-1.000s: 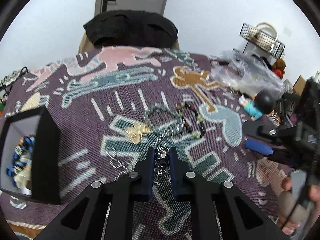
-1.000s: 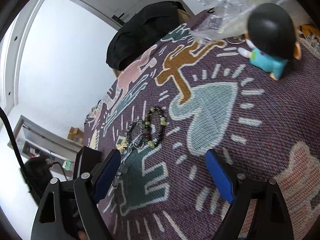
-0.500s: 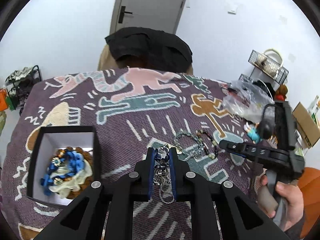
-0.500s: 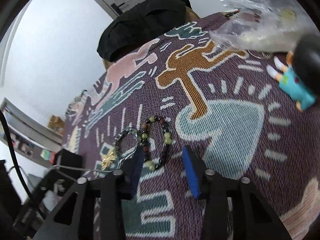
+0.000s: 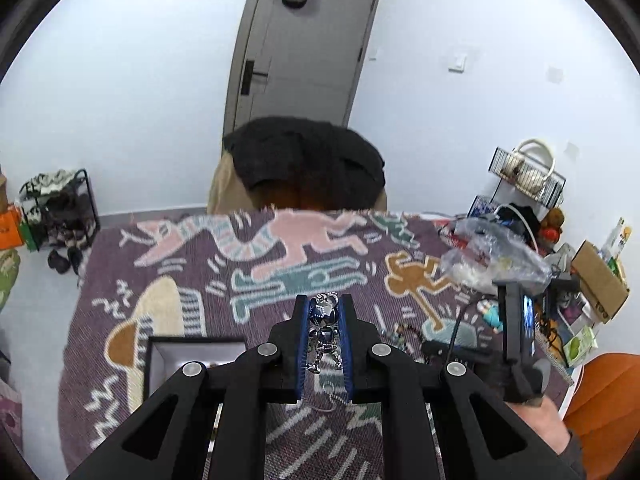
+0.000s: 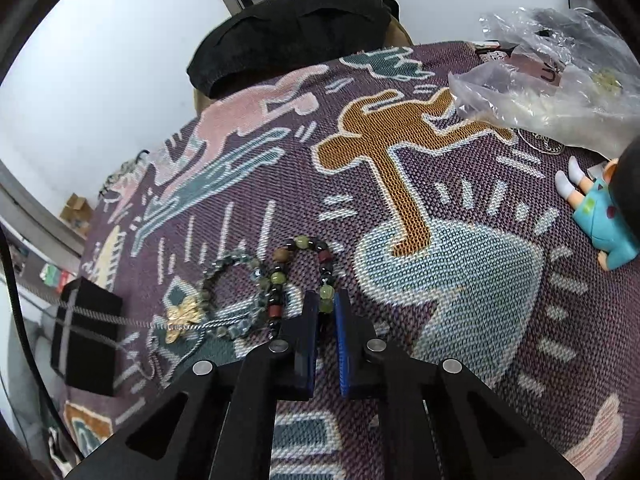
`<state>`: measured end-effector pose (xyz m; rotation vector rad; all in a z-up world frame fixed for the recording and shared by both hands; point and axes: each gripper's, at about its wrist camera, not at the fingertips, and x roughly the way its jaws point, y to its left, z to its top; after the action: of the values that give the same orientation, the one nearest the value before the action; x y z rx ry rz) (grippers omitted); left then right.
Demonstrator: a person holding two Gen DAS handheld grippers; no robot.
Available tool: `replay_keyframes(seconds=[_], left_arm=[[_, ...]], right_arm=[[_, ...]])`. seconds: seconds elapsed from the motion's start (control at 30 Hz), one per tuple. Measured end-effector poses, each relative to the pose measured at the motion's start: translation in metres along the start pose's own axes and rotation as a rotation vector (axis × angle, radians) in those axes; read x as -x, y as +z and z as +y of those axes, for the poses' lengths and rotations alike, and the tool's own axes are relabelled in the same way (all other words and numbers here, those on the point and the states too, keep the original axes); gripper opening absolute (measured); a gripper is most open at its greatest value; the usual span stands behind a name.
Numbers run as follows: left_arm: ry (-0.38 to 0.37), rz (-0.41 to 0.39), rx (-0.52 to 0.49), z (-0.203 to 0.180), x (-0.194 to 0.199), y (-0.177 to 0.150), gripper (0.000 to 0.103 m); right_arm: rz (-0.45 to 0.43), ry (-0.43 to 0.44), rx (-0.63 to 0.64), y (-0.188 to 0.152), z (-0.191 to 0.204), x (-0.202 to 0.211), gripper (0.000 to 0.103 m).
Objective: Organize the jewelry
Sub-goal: 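Carry the silver charm chain over the black box and open the left tool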
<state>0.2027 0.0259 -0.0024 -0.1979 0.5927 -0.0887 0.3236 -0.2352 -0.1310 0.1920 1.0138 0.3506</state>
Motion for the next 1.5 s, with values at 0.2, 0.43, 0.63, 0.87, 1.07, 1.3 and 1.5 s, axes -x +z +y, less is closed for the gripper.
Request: replay_keyframes(seconds=[0.2, 0.43, 0.63, 0.87, 1.07, 1.3, 1.5], left_arm=[[0.002, -0.054, -0.011, -0.002, 0.023, 0.022, 0.015], [0.02, -0.116, -0.052, -0.013, 0.049, 0.047, 0.015], [0.036, -0.175, -0.097, -0.023, 0.074, 0.072, 0.015], [0.068, -0.243, -0.102, -0.019, 0.106, 0.097, 0.015], [0.105, -0.281, -0.129, -0.018, 0.124, 0.114, 0.015], [0.134, -0.296, -0.13, -0.009, 0.136, 0.123, 0.015], [0.155, -0.294, -0.101, 0.004, 0.137, 0.118, 0.015]], right_arm=[[-0.088, 0.048, 0.002, -0.002, 0.006, 0.034, 0.009], [-0.168, 0.104, -0.008, -0.002, 0.009, 0.077, 0.009], [-0.216, 0.156, -0.005, -0.007, 0.015, 0.106, 0.009], [-0.237, 0.185, 0.006, -0.014, 0.02, 0.122, 0.009], [-0.226, 0.194, -0.008, -0.018, 0.018, 0.118, 0.009], [-0.227, 0.207, 0.002, -0.02, 0.022, 0.12, 0.009], [-0.236, 0.216, 0.019, -0.018, 0.03, 0.126, 0.009]])
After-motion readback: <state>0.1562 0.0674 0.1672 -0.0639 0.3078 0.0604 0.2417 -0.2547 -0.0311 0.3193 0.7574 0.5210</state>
